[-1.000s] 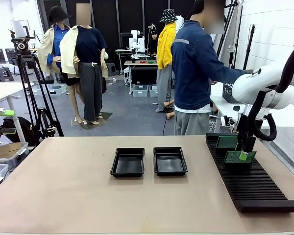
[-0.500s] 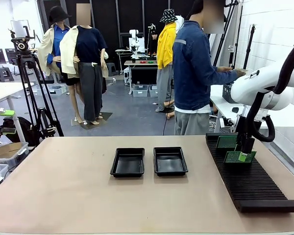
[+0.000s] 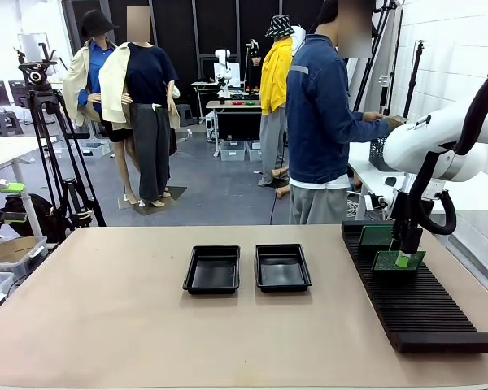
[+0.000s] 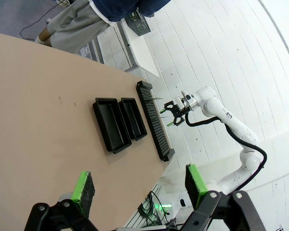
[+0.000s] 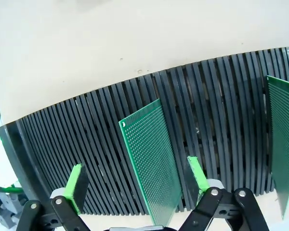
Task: Inspect and transfer BCBs to ESD trays.
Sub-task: Pick up the Blank PCB from the PCB Rack and place it in the left ESD tray.
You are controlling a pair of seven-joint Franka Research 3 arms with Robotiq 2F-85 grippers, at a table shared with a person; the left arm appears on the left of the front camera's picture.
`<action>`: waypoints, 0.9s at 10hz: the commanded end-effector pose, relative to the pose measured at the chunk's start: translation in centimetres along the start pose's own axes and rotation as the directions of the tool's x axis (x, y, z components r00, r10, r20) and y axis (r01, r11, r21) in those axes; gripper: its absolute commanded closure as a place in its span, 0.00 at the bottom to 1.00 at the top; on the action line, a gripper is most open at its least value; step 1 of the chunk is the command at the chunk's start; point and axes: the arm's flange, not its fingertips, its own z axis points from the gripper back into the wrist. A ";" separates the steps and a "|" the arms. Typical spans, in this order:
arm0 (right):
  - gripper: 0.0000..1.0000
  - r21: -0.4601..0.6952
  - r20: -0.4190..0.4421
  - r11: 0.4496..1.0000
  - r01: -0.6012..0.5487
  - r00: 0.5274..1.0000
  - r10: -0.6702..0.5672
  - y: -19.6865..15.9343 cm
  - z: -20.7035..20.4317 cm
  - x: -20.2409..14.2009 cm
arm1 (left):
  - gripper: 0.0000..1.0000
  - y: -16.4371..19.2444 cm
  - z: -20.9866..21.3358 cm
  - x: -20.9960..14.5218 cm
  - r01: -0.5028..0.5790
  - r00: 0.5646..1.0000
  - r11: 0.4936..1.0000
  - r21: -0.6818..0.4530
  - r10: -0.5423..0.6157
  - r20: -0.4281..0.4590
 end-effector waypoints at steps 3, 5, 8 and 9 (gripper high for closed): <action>0.00 -0.005 -0.001 1.000 -0.005 1.000 0.005 0.0 -0.3 -0.1 | 0.00 -0.2 0.1 0.0 0.003 1.000 1.000 -0.001 -0.003 0.004; 0.00 0.000 0.000 1.000 0.000 1.000 0.000 0.0 0.0 0.0 | 0.00 -0.2 0.1 0.0 0.003 1.000 1.000 -0.001 -0.003 0.004; 0.00 -0.108 -0.086 0.993 -0.038 0.996 0.029 0.4 -0.6 0.5 | 0.00 -0.2 0.1 0.0 0.003 1.000 1.000 -0.001 -0.003 0.004; 0.00 -0.125 -0.104 0.991 -0.045 0.994 0.032 0.5 -0.7 0.6 | 0.00 -0.2 0.1 0.0 0.003 1.000 1.000 -0.001 -0.003 0.004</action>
